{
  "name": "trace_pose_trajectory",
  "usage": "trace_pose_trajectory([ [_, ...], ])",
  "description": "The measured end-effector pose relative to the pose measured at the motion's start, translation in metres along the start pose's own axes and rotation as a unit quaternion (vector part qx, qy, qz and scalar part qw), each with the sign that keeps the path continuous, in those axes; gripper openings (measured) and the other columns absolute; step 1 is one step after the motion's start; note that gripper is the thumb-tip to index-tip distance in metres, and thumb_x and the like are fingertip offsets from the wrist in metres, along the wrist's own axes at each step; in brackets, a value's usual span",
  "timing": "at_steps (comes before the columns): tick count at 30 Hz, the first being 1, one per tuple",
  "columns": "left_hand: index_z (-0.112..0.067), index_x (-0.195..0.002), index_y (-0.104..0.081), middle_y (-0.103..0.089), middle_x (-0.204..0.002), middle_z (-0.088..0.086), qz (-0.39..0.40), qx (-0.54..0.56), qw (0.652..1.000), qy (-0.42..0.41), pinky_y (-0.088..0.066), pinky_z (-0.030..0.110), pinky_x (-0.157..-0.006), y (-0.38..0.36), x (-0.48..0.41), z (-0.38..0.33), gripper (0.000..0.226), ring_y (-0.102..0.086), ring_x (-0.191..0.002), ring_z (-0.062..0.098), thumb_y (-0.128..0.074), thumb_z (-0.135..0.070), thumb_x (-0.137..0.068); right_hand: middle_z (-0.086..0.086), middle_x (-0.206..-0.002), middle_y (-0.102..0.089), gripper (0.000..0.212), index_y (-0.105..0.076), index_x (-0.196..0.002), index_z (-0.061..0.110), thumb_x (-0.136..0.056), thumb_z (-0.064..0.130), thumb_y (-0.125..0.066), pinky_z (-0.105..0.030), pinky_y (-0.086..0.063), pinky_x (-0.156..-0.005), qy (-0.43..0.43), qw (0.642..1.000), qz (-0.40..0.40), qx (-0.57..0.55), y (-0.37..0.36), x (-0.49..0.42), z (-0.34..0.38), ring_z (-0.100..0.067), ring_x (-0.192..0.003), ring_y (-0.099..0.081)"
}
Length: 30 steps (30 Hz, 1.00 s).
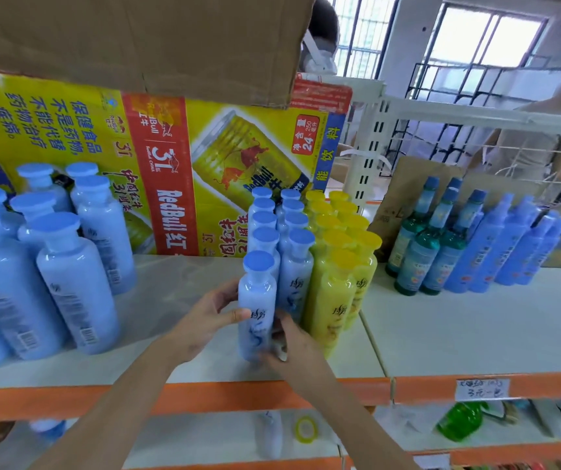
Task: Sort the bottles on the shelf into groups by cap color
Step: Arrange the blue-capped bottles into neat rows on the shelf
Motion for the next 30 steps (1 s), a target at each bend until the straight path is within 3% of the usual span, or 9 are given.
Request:
trace_pose_trajectory([
  [5, -0.028, -0.115, -0.055, -0.066, -0.110, -0.019, -0.018, -0.013, 1.000, -0.008, -0.046, 0.015, -0.086, 0.002, 0.002, 0.000, 0.057, -0.058, -0.104, -0.001, -0.069, -0.038, -0.061, 0.002, -0.113, -0.063, 0.066, -0.039, -0.130, 0.025, -0.071, 0.041, -0.062, -0.031, -0.050, -0.084, -0.027, 0.997, -0.035, -0.059, -0.015, -0.002, -0.007, -0.018, -0.100, -0.061],
  [9, -0.027, -0.107, -0.056, -0.068, -0.101, -0.018, -0.086, -0.006, 0.996, -0.015, -0.049, 0.020, -0.085, 0.005, 0.006, 0.005, 0.055, -0.061, -0.096, 0.000, -0.071, -0.040, -0.055, 0.006, -0.118, -0.061, 0.071, -0.038, -0.129, 0.027, -0.068, 0.057, -0.059, -0.030, -0.049, -0.084, -0.023, 0.997, -0.048, -0.061, -0.015, -0.002, -0.006, -0.015, -0.103, -0.060],
  [12, -0.020, -0.105, -0.057, -0.070, -0.099, -0.013, -0.115, 0.005, 0.993, -0.010, -0.050, 0.020, -0.084, 0.002, 0.013, 0.020, 0.056, -0.064, -0.095, 0.006, -0.072, -0.038, -0.055, 0.006, -0.120, -0.059, 0.062, -0.039, -0.128, 0.026, -0.076, 0.044, -0.066, -0.028, -0.047, -0.086, -0.011, 0.996, -0.057, -0.062, -0.015, -0.002, -0.006, -0.015, -0.107, -0.057],
  [16, -0.012, -0.112, -0.056, -0.067, -0.109, 0.002, -0.151, 0.060, 0.986, 0.023, -0.052, 0.020, -0.080, -0.009, 0.022, 0.040, 0.027, -0.062, -0.099, 0.013, -0.062, -0.012, -0.085, 0.003, -0.116, -0.062, 0.068, -0.043, -0.126, 0.024, -0.067, 0.054, -0.059, -0.030, -0.049, -0.087, -0.016, 0.993, -0.090, -0.077, -0.012, 0.002, -0.010, -0.015, -0.107, -0.059],
  [18, -0.008, -0.127, -0.048, -0.056, -0.127, 0.006, -0.177, 0.086, 0.980, 0.037, -0.048, 0.022, -0.092, -0.012, 0.025, 0.044, 0.034, -0.055, -0.112, 0.011, -0.044, -0.012, -0.094, 0.003, -0.116, -0.061, 0.071, -0.044, -0.125, 0.023, -0.065, 0.057, -0.055, -0.026, -0.048, -0.088, -0.015, 0.992, -0.098, -0.082, -0.009, 0.003, -0.011, -0.014, -0.107, -0.058],
  [20, -0.015, -0.138, -0.039, -0.044, -0.141, -0.001, -0.195, 0.114, 0.972, 0.058, -0.033, 0.033, -0.110, -0.015, 0.024, 0.048, 0.047, -0.040, -0.130, 0.011, -0.038, -0.028, -0.093, 0.002, -0.118, -0.060, 0.067, -0.044, -0.126, 0.021, -0.069, 0.050, -0.063, -0.021, -0.045, -0.087, -0.018, 0.992, -0.097, -0.082, -0.009, 0.002, -0.012, -0.013, -0.108, -0.056],
  [22, -0.024, -0.139, -0.035, -0.037, -0.145, -0.008, -0.194, 0.127, 0.969, 0.086, -0.024, 0.034, -0.114, -0.021, 0.019, 0.051, 0.048, -0.031, -0.135, 0.009, -0.032, -0.038, -0.093, 0.001, -0.121, -0.057, 0.063, -0.043, -0.128, 0.020, -0.074, 0.037, -0.070, -0.026, -0.045, -0.091, -0.023, 0.992, -0.095, -0.083, -0.010, 0.002, -0.012, -0.015, -0.112, -0.055],
  [27, -0.014, -0.125, -0.054, -0.056, -0.113, -0.002, -0.224, 0.158, 0.951, 0.142, -0.039, 0.015, -0.083, -0.028, 0.017, 0.056, 0.037, -0.050, -0.108, 0.010, -0.039, -0.033, -0.097, 0.000, -0.126, -0.056, 0.068, -0.037, -0.133, 0.024, -0.074, 0.032, -0.068, -0.042, -0.048, -0.093, -0.039, 0.991, -0.093, -0.088, -0.014, 0.001, -0.011, -0.020, -0.115, -0.055],
  [30, -0.013, -0.124, -0.056, -0.059, -0.124, 0.006, -0.223, 0.156, 0.948, 0.165, -0.045, 0.010, -0.071, -0.031, 0.016, 0.060, 0.040, -0.057, -0.104, 0.011, -0.038, -0.035, -0.097, -0.002, -0.127, -0.057, 0.065, -0.037, -0.134, 0.021, -0.077, 0.027, -0.069, -0.042, -0.047, -0.094, -0.041, 0.991, -0.094, -0.086, -0.014, -0.001, -0.012, -0.023, -0.116, -0.055],
])
Point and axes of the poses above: each hand's wrist, its own x-axis away from the middle knuckle, its own y-axis out of the back of the hand, z = x × y, the point moved 7 cm from there along -x, towards the middle knuckle
